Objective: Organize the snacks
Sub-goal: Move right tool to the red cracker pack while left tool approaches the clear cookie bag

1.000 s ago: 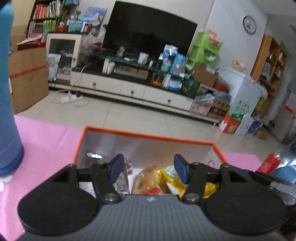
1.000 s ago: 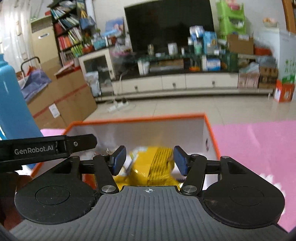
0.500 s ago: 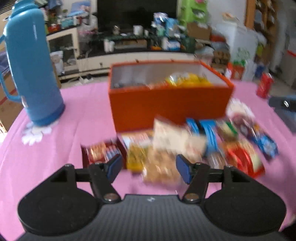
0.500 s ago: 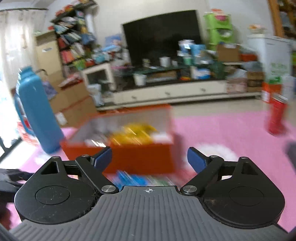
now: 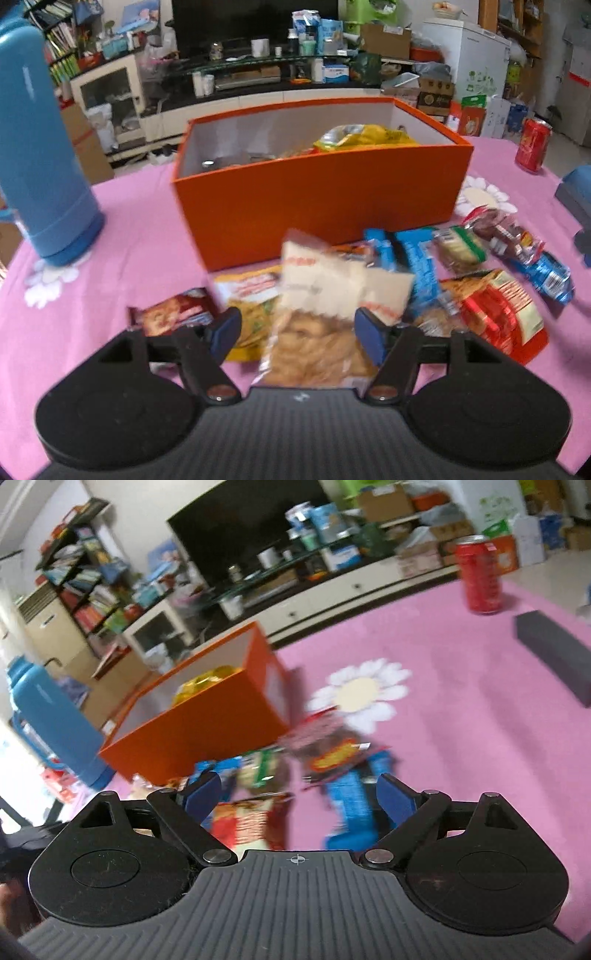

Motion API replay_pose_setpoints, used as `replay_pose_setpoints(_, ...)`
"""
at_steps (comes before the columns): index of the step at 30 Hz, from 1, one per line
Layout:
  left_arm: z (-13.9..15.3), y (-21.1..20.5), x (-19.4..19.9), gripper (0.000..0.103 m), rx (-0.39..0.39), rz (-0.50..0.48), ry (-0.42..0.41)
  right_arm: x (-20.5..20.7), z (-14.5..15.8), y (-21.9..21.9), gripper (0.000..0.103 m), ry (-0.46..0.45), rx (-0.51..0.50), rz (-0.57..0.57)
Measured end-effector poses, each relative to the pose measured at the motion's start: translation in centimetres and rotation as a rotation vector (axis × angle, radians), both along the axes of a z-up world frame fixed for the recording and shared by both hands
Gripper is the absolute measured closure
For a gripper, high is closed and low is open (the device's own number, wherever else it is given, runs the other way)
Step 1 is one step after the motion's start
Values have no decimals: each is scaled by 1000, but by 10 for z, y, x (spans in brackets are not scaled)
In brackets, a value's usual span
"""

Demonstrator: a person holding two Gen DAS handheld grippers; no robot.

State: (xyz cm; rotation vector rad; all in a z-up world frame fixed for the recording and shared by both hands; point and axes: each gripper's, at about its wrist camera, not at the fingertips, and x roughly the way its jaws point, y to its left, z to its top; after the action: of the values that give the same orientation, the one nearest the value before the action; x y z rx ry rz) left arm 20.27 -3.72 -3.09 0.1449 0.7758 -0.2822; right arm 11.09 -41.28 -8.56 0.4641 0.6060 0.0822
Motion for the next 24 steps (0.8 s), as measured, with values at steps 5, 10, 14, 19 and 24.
replay_pose_setpoints(5,1,-10,1,35,-71,-36,12,14,-10,17,22,48,-3,41)
replay_pose_setpoints(10,-12,-29,-1,29,49,-65,4,18,-15,6,22,63,90,11)
replay_pose_setpoints(14,-17,-33,-2,18,126,-36,-27,21,-18,3,22,75,131,15)
replay_pose_setpoints(19,-25,-28,3,18,159,5,-20,23,-18,17,22,88,86,74)
replay_pose_setpoints(24,-26,-21,-1,24,113,-27,13,25,-18,24,21,91,66,98)
